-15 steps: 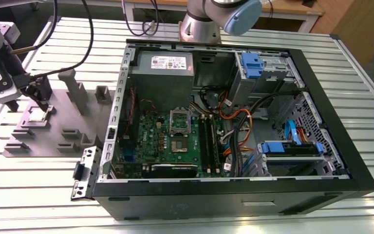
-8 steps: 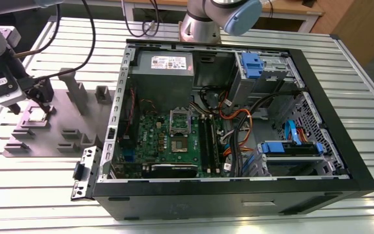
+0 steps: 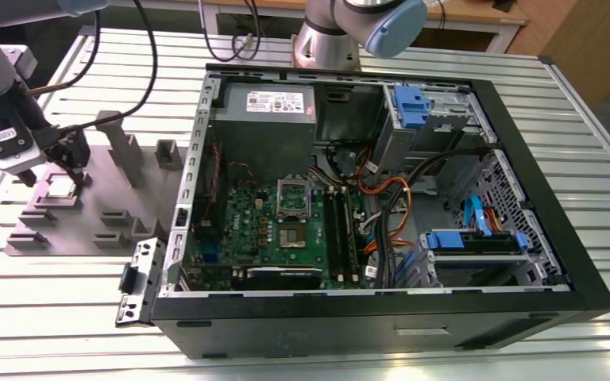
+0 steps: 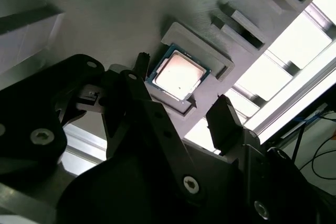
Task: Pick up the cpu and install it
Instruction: 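Pick up the cpu and move it towards the insertion slot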
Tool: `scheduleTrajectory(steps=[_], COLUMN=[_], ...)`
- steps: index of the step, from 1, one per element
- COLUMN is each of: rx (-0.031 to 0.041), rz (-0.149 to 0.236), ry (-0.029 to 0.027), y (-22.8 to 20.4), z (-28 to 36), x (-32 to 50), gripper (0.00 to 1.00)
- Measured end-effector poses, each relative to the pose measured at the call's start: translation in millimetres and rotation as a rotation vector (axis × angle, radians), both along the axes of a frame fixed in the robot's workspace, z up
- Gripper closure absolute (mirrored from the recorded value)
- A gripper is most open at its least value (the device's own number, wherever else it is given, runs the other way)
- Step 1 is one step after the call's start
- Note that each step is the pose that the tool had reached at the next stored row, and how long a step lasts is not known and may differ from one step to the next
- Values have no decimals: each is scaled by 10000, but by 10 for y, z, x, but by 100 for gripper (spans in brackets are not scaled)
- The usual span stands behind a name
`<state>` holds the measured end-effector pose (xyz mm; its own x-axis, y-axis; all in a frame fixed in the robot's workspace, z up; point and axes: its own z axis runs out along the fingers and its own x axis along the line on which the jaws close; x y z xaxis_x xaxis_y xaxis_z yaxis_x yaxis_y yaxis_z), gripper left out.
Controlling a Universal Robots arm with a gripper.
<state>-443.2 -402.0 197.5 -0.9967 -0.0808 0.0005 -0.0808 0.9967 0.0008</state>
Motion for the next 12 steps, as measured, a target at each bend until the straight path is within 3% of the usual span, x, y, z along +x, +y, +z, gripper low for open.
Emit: scheduleTrajectory(steps=[12], rx=[-1], rz=[1], ry=[2], y=[7], z=[-118], x=[-1], gripper=[29])
